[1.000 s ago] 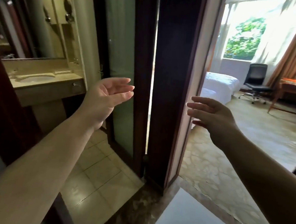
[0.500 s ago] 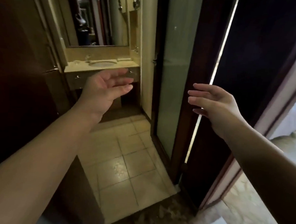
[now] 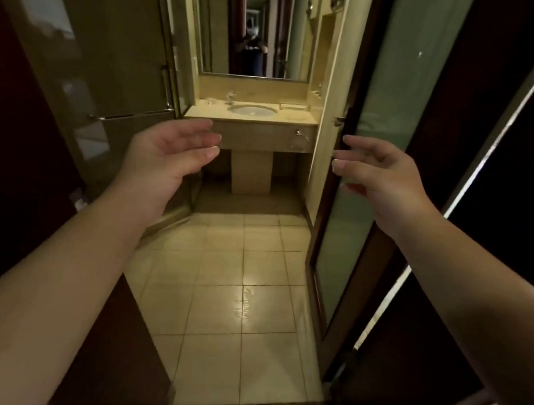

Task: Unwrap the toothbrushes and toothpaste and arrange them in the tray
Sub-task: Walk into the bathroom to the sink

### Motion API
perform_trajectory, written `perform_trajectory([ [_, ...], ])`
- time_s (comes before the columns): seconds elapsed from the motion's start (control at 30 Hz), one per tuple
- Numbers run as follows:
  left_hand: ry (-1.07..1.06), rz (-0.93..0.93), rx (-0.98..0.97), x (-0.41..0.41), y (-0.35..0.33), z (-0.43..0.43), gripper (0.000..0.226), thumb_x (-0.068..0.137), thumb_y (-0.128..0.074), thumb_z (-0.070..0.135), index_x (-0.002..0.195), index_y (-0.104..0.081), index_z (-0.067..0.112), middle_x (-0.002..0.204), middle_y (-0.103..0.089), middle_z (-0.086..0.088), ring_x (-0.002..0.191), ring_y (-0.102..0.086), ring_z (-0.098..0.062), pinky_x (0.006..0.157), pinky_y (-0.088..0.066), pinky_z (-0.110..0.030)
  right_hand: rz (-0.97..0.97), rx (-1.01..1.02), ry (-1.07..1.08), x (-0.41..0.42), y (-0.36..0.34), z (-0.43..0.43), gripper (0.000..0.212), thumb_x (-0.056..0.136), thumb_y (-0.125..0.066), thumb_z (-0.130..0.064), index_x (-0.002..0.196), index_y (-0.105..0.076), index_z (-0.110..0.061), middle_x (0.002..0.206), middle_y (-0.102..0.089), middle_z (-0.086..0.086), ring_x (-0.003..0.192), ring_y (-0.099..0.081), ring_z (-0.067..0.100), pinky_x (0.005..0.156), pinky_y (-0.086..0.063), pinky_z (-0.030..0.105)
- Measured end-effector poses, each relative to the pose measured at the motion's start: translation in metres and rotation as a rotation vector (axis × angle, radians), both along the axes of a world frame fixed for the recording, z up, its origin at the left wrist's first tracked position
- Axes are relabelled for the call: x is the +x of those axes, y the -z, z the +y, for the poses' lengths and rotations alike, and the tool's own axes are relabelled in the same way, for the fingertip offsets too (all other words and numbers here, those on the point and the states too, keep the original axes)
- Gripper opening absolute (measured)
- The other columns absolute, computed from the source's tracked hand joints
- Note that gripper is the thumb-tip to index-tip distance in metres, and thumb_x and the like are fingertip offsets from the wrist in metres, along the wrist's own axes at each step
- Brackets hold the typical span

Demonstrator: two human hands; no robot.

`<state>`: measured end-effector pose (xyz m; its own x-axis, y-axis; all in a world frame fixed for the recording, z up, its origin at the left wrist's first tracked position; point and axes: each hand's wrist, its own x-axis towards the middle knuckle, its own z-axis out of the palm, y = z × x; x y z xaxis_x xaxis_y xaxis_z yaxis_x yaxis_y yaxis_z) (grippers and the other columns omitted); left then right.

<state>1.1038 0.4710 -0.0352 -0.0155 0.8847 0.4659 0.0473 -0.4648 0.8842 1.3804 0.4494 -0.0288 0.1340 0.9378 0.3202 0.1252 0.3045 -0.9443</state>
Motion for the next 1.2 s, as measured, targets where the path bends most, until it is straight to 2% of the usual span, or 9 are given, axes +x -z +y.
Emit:
perform_trajectory([
  [0.23, -0.028, -0.022, -0.019, -0.001, 0.019, 0.062, 0.034, 0.076, -0.071, 0.006, 0.095, -0.069, 0.033, 0.092, -0.075, 0.016, 0.097, -0.067, -0.002, 0.067, -0.05, -0.01, -0.024, -0.016, -0.073, -0.015, 0.015, 0.071, 0.037, 0.077, -0.071, -0.013, 0.11, -0.061, -0.027, 0.102, -0.069, -0.008, 0.095, -0.065, 0.005, 0.076, -0.054, 0.023],
  [0.4, -0.034, -0.015, -0.024, -0.022, 0.041, 0.14, 0.031, 0.072, -0.074, 0.017, 0.095, -0.071, 0.037, 0.099, -0.074, 0.014, 0.101, -0.067, -0.005, 0.072, -0.05, -0.016, -0.035, -0.023, -0.076, -0.029, 0.035, 0.151, 0.034, 0.076, -0.072, -0.014, 0.105, -0.063, -0.03, 0.103, -0.07, -0.008, 0.097, -0.065, 0.005, 0.08, -0.053, 0.025],
  [0.5, -0.035, -0.019, 0.014, -0.034, 0.032, 0.201, 0.032, 0.067, -0.077, 0.026, 0.096, -0.071, 0.037, 0.101, -0.074, 0.014, 0.1, -0.067, -0.005, 0.066, -0.052, -0.013, -0.001, -0.017, -0.062, -0.04, 0.037, 0.214, 0.03, 0.075, -0.073, -0.017, 0.096, -0.066, -0.037, 0.101, -0.071, -0.012, 0.096, -0.066, 0.004, 0.081, -0.052, 0.029],
  [0.6, -0.026, -0.058, 0.024, -0.044, 0.018, 0.255, 0.035, 0.063, -0.078, 0.029, 0.096, -0.071, 0.033, 0.099, -0.074, 0.013, 0.098, -0.068, -0.005, 0.067, -0.051, -0.011, -0.005, -0.005, -0.087, -0.054, 0.029, 0.272, 0.03, 0.074, -0.073, -0.018, 0.093, -0.067, -0.04, 0.097, -0.072, -0.017, 0.093, -0.066, 0.0, 0.076, -0.052, 0.026],
  [0.77, 0.017, -0.067, 0.016, -0.051, 0.009, 0.325, 0.032, 0.074, -0.072, 0.007, 0.102, -0.069, 0.021, 0.095, -0.075, 0.012, 0.096, -0.068, -0.006, 0.068, -0.051, -0.012, -0.018, 0.031, -0.102, -0.074, 0.022, 0.345, 0.029, 0.075, -0.073, -0.019, 0.093, -0.066, -0.041, 0.097, -0.072, -0.017, 0.094, -0.066, -0.001, 0.071, -0.051, 0.02],
  [0.87, 0.018, -0.076, 0.015, -0.055, 0.009, 0.356, 0.031, 0.076, -0.07, 0.006, 0.104, -0.068, 0.02, 0.098, -0.075, 0.008, 0.097, -0.068, -0.007, 0.07, -0.052, -0.013, -0.022, 0.026, -0.112, -0.079, 0.025, 0.379, 0.03, 0.076, -0.072, -0.017, 0.096, -0.065, -0.039, 0.099, -0.071, -0.014, 0.094, -0.066, 0.0, 0.07, -0.05, 0.018],
  [1.2, 0.022, -0.097, -0.085, -0.047, 0.027, 0.471, 0.031, 0.078, -0.063, 0.002, 0.105, -0.063, 0.015, 0.102, -0.069, 0.002, 0.09, -0.068, 0.0, 0.068, -0.051, -0.011, 0.033, 0.015, -0.146, -0.067, 0.037, 0.508, 0.03, 0.074, -0.072, -0.016, 0.095, -0.066, -0.037, 0.1, -0.072, -0.012, 0.095, -0.066, 0.003, 0.073, -0.05, 0.023],
])
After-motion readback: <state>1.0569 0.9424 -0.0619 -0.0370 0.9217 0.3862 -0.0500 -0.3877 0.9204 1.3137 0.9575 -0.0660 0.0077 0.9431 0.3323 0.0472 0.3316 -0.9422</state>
